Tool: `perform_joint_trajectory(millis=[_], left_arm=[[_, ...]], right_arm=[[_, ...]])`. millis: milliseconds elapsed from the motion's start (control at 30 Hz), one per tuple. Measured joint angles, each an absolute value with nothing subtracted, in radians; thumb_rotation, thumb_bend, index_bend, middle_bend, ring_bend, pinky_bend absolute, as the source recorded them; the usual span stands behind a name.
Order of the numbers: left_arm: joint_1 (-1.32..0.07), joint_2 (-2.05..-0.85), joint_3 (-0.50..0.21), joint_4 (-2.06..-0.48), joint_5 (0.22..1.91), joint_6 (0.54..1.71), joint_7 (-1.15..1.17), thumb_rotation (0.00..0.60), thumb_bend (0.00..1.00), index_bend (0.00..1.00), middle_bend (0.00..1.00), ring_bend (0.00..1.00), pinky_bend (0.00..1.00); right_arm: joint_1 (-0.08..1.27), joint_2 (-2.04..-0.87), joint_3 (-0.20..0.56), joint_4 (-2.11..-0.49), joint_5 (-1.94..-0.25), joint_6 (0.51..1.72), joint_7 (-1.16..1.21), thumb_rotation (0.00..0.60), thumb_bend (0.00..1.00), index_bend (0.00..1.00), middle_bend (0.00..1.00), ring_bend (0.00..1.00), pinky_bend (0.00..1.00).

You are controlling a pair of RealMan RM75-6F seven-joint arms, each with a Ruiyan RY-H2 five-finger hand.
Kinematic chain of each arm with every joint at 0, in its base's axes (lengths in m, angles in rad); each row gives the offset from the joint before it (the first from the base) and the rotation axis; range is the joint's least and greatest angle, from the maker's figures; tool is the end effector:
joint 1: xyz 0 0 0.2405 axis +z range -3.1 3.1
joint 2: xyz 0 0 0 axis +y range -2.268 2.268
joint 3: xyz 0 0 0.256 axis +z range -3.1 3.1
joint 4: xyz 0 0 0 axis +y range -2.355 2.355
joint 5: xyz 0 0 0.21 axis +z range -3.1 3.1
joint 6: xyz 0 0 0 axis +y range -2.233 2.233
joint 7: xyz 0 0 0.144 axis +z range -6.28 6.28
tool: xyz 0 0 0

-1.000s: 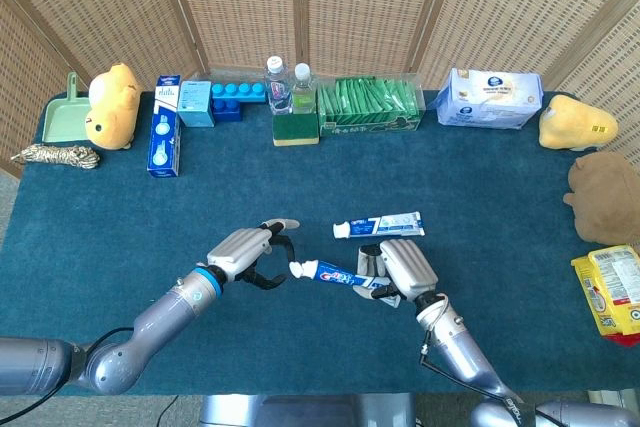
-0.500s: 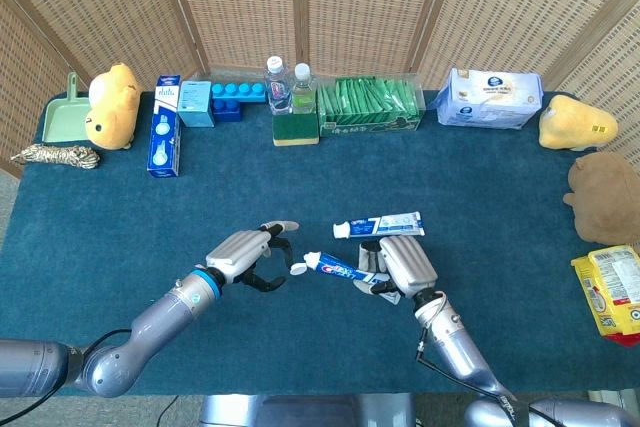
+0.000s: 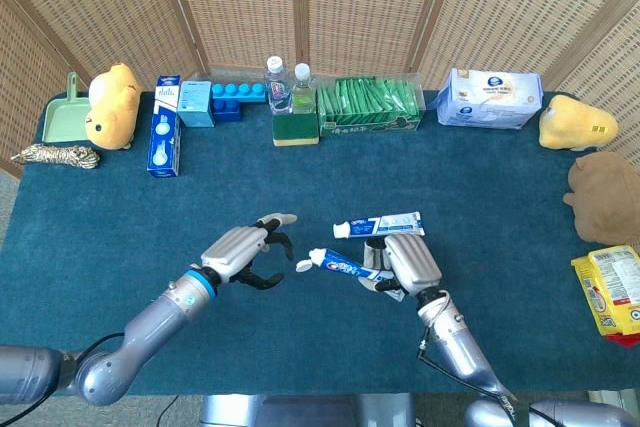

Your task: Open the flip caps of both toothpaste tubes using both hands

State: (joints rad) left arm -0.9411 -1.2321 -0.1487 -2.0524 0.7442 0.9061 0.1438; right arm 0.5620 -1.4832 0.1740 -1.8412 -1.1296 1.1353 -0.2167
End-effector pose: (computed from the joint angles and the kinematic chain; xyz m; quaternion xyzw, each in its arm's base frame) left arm -0.0651 0.2947 0.0318 -0.7007 -0.5603 -0.3722 0.2377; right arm -0.1313 -0.2765 0.0110 0.6362 -0.5132 0.4607 0.3459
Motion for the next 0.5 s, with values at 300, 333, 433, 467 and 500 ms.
perform_joint_trajectory(millis=[300, 333, 433, 467, 500], left_arm=[[-0.817, -1.123, -0.114, -2.11, 0.871, 1.014, 0.118, 0.6, 0.34, 0.35, 0.08, 0.02, 0.29], [-0.802, -1.113, -0.109, -2.112, 0.882, 1.022, 0.112, 0.6, 0.34, 0.35, 0.08, 0.02, 0.28], [-0.753, -1.078, -0.09, -2.118, 0.915, 1.049, 0.09, 0.6, 0.34, 0.35, 0.08, 0.02, 0.28], [-0.733, -1.061, -0.083, -2.12, 0.933, 1.062, 0.081, 0.6, 0.34, 0.35, 0.08, 0.02, 0.27], [-0.717, -1.047, -0.077, -2.121, 0.945, 1.074, 0.073, 0.6, 0.34, 0.35, 0.08, 0.02, 0.27]], right_arm=[[0.535, -1.432, 0.119, -1.839, -1.18, 1.108, -0.173, 0.6, 0.41, 0.89, 0.71, 0.64, 0.59], [0.532, -1.43, 0.114, -1.836, -1.182, 1.105, -0.168, 0.6, 0.41, 0.88, 0.7, 0.63, 0.58], [0.524, -1.424, 0.099, -1.819, -1.194, 1.094, -0.142, 0.6, 0.39, 0.82, 0.66, 0.58, 0.52], [0.521, -1.423, 0.093, -1.809, -1.201, 1.09, -0.137, 0.6, 0.38, 0.79, 0.64, 0.56, 0.49], [0.519, -1.422, 0.088, -1.802, -1.206, 1.087, -0.132, 0.6, 0.38, 0.76, 0.61, 0.53, 0.46]])
